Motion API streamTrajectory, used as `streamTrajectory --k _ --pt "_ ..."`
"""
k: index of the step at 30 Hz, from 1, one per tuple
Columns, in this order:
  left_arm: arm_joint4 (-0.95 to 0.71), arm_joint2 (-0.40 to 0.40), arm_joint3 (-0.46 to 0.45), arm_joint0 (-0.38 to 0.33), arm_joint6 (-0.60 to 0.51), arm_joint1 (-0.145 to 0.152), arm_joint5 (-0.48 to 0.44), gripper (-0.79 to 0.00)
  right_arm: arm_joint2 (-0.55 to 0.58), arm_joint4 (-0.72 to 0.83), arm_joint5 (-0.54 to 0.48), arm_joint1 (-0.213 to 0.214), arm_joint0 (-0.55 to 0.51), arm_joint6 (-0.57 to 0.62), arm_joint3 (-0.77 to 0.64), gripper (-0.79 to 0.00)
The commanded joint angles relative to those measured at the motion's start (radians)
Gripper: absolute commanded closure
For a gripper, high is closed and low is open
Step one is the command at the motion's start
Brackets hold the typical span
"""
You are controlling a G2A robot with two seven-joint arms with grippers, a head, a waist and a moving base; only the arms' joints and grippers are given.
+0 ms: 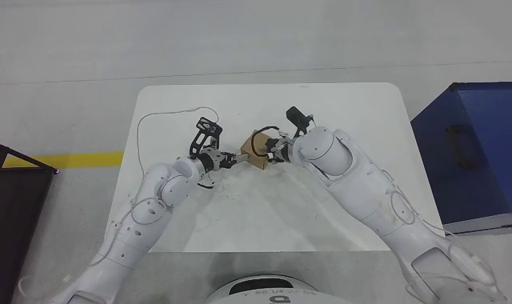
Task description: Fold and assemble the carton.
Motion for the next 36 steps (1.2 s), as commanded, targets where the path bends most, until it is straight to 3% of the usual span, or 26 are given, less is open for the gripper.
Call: streamTrajectory --k 1,13,26,32,36 --pt "0.007 -0.001 -0.004 0.003 -0.001 0.0 0.003 -0.785 0.0 0.0 0.0 0.0 -0.002 0.0 -0.004 -0.268" --pt "0.038 0.056 -0.041 0.0 -0.001 -0.013 0.015 -0.785 0.0 0.002 0.0 0.001 -0.015 0.0 -0.019 -0.262" --pt "0.047 -0.006 -0.003 0.013 0.021 -0.007 0.068 -0.785 0.032 -0.009 -0.001 0.014 -0.043 0.004 -0.064 -0.28" --pt "0.034 -0.032 -0.021 0.029 0.027 -0.003 0.053 -0.785 0.119 0.051 -0.026 0.012 -0.086 -0.123 -0.101 -0.409" --pt "0.009 -0.046 -0.043 0.041 0.028 -0.001 0.032 -0.785 0.132 0.073 -0.007 0.002 -0.093 -0.209 -0.09 -0.382"
